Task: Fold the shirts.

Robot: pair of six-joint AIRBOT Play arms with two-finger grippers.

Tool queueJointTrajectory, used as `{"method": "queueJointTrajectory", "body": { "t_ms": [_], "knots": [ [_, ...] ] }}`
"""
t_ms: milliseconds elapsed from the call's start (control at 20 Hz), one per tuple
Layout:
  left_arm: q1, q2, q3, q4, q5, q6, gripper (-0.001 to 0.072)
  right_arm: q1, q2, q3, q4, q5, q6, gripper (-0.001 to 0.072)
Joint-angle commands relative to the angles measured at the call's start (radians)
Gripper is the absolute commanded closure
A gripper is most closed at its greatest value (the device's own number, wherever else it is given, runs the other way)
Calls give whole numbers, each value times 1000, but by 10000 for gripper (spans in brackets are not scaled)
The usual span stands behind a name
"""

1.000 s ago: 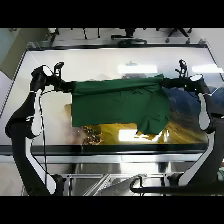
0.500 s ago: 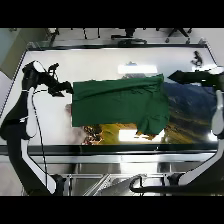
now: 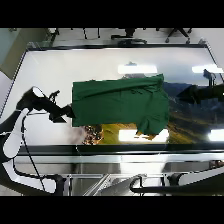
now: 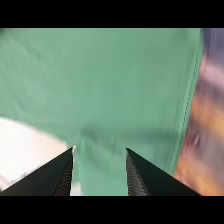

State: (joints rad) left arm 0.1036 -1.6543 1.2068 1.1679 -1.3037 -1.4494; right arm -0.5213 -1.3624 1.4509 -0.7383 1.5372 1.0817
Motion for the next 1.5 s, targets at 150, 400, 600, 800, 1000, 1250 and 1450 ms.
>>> {"method": "queueJointTrajectory", "body": {
  "t_ms": [150, 400, 600, 800, 1000, 1250, 1450],
  "knots": [
    [-24, -10, -128, -297, 206, 140, 243, -7, 174, -346, -174, -17, 34, 340],
    [-9, -17, -128, -330, 181, 178, 694, 10, 194, -558, -106, -143, 23, 182],
    [43, 23, -128, -332, 180, 173, 694, 66, 158, -634, -29, -274, -2, 185],
    [80, 63, -128, -331, 144, 173, 694, 126, 95, -629, 107, -325, -57, 431],
    [107, 71, -128, -323, 74, 174, 694, 124, 128, -624, 233, -242, -135, 689],
    [149, 110, -147, -256, -41, 173, 697, 123, 328, -628, -210, -223, 131, 690],
    [149, 261, -253, -23, -37, 138, 697, 124, 539, -676, -499, -220, 310, 690]
  ]
}}
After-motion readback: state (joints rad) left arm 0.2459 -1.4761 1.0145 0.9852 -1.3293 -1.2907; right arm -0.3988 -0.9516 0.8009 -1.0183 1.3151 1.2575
